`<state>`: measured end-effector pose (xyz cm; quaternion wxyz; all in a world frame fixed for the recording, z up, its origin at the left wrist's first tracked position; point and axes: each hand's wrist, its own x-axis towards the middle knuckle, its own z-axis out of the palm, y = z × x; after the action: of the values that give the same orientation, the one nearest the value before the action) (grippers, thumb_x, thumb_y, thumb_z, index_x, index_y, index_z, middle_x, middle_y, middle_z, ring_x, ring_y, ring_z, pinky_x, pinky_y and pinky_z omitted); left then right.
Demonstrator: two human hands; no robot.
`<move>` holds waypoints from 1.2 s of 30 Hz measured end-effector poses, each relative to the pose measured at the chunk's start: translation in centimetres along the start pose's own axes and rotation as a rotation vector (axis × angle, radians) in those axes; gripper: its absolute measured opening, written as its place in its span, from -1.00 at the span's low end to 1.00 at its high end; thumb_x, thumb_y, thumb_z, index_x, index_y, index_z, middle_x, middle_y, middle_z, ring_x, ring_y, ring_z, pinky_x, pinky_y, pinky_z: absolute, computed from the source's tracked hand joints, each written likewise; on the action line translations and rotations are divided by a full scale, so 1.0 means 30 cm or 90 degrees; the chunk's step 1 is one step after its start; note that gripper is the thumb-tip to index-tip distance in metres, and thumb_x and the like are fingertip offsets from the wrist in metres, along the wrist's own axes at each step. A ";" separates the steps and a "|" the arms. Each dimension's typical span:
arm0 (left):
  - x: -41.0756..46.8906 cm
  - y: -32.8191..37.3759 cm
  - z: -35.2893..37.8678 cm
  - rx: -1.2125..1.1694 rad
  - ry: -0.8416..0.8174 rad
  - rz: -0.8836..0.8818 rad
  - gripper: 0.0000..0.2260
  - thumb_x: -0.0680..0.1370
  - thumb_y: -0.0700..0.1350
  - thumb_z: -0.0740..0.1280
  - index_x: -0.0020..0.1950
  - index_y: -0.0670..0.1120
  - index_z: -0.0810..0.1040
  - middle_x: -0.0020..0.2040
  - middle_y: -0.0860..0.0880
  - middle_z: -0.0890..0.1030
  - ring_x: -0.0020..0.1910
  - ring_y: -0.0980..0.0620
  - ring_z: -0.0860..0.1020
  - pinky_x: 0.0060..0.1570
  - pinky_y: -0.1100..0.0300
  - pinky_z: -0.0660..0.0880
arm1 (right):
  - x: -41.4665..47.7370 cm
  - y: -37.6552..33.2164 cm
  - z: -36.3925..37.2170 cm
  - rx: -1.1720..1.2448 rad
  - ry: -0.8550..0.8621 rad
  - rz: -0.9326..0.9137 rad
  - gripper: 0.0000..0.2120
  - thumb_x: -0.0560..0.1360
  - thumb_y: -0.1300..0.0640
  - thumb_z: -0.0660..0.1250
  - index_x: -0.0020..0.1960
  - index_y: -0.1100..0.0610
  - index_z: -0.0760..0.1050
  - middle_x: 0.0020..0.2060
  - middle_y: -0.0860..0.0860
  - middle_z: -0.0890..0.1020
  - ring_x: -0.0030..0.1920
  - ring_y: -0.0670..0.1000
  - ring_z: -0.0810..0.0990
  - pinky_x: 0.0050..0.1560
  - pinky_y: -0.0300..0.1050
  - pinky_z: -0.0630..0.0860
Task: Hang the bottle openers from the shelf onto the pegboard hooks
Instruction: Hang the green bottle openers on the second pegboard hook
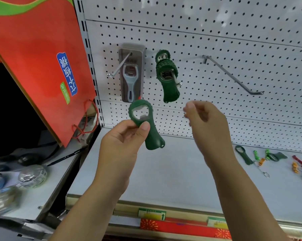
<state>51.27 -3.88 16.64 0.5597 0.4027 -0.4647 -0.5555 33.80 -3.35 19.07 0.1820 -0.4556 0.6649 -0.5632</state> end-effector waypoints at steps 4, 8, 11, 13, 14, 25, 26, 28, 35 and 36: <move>-0.001 0.024 0.017 -0.037 -0.042 0.039 -0.83 0.42 -0.10 0.47 -0.01 -0.09 0.66 -0.16 0.03 0.72 -0.17 0.19 0.64 -0.10 0.42 0.52 | -0.162 -0.039 -0.048 0.056 -0.126 0.005 -0.78 0.56 -0.15 0.29 -0.05 -0.06 0.65 -0.14 -0.19 0.73 -0.04 -0.16 0.69 0.13 -0.01 0.60; -0.011 0.036 0.062 -0.042 -0.118 0.058 -0.79 0.40 -0.04 0.47 -0.02 -0.11 0.65 -0.15 0.02 0.72 -0.17 0.17 0.62 -0.07 0.35 0.52 | -0.224 -0.050 -0.070 0.052 -0.161 -0.040 -0.88 0.52 -0.06 0.35 -0.06 -0.04 0.62 -0.20 -0.11 0.74 -0.12 -0.08 0.69 0.03 -0.01 0.60; -0.011 0.036 0.084 -0.012 -0.148 0.064 -0.85 0.40 0.03 0.46 -0.11 0.00 0.67 -0.10 0.04 0.73 -0.08 0.15 0.63 0.01 0.23 0.52 | -0.224 -0.028 -0.089 0.046 -0.131 -0.060 -0.94 0.55 0.11 0.38 -0.10 0.01 0.59 -0.27 -0.08 0.72 -0.25 -0.07 0.69 -0.05 0.06 0.60; -0.007 0.047 0.089 0.002 -0.158 0.083 -0.84 0.42 0.08 0.43 -0.11 0.02 0.66 -0.07 0.06 0.72 -0.05 0.15 0.63 0.01 0.24 0.52 | -0.219 -0.026 -0.103 0.042 -0.098 -0.088 -0.93 0.55 0.12 0.38 -0.11 -0.01 0.59 -0.29 -0.10 0.70 -0.28 -0.09 0.67 -0.08 0.04 0.59; -0.003 0.057 0.089 0.008 -0.155 0.101 -0.81 0.43 0.10 0.41 -0.09 0.01 0.65 -0.06 0.08 0.72 -0.04 0.16 0.64 -0.02 0.27 0.53 | -0.213 -0.031 -0.110 0.045 -0.077 -0.103 -0.93 0.55 0.11 0.38 -0.10 -0.03 0.59 -0.29 -0.10 0.70 -0.28 -0.08 0.66 -0.09 0.03 0.59; 0.081 0.079 0.039 0.126 -0.058 0.224 -0.75 0.56 0.16 0.33 0.10 0.05 0.63 0.07 0.09 0.70 0.16 0.06 0.62 0.20 0.03 0.54 | -0.066 -0.091 -0.099 0.016 -0.070 -0.110 -0.91 0.59 0.20 0.36 -0.06 0.06 0.60 -0.33 -0.08 0.68 -0.40 -0.22 0.56 -0.33 -0.45 0.42; 0.088 0.082 0.041 0.126 -0.060 0.223 -0.76 0.56 0.14 0.33 0.11 0.04 0.63 0.06 0.09 0.70 0.14 0.08 0.63 0.19 0.04 0.54 | -0.061 -0.092 -0.096 0.014 -0.077 -0.111 -0.91 0.59 0.21 0.36 -0.06 0.06 0.60 -0.32 -0.07 0.68 -0.40 -0.22 0.56 -0.33 -0.45 0.42; 0.107 0.096 0.051 0.134 -0.065 0.220 -0.80 0.60 0.09 0.34 0.12 0.03 0.64 0.03 0.09 0.71 0.10 0.11 0.63 0.14 0.15 0.54 | -0.054 -0.087 -0.094 0.004 -0.085 -0.113 -0.90 0.59 0.21 0.36 -0.06 0.05 0.60 -0.32 -0.06 0.68 -0.39 -0.21 0.56 -0.33 -0.45 0.42; 0.175 0.159 0.084 0.129 -0.111 0.239 -0.93 0.62 -0.06 0.37 0.02 0.05 0.65 -0.15 0.02 0.72 -0.18 0.09 0.64 -0.07 0.19 0.59 | -0.045 -0.055 -0.104 -0.010 -0.072 -0.104 -0.89 0.58 0.19 0.36 -0.05 0.01 0.61 -0.28 -0.06 0.70 -0.40 -0.16 0.54 -0.29 -0.39 0.48; 0.179 0.161 0.086 0.120 -0.120 0.241 -0.93 0.61 -0.09 0.38 0.02 0.04 0.66 -0.14 -0.02 0.72 -0.19 0.07 0.63 -0.05 0.15 0.61 | -0.048 -0.057 -0.107 -0.011 -0.068 -0.107 -0.89 0.58 0.19 0.37 -0.05 -0.01 0.61 -0.27 -0.07 0.70 -0.39 -0.15 0.55 -0.27 -0.38 0.50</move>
<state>49.71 -8.79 22.34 0.5681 0.3055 -0.6318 -0.4299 32.80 -0.23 21.21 0.1655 -0.5408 0.6185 -0.5455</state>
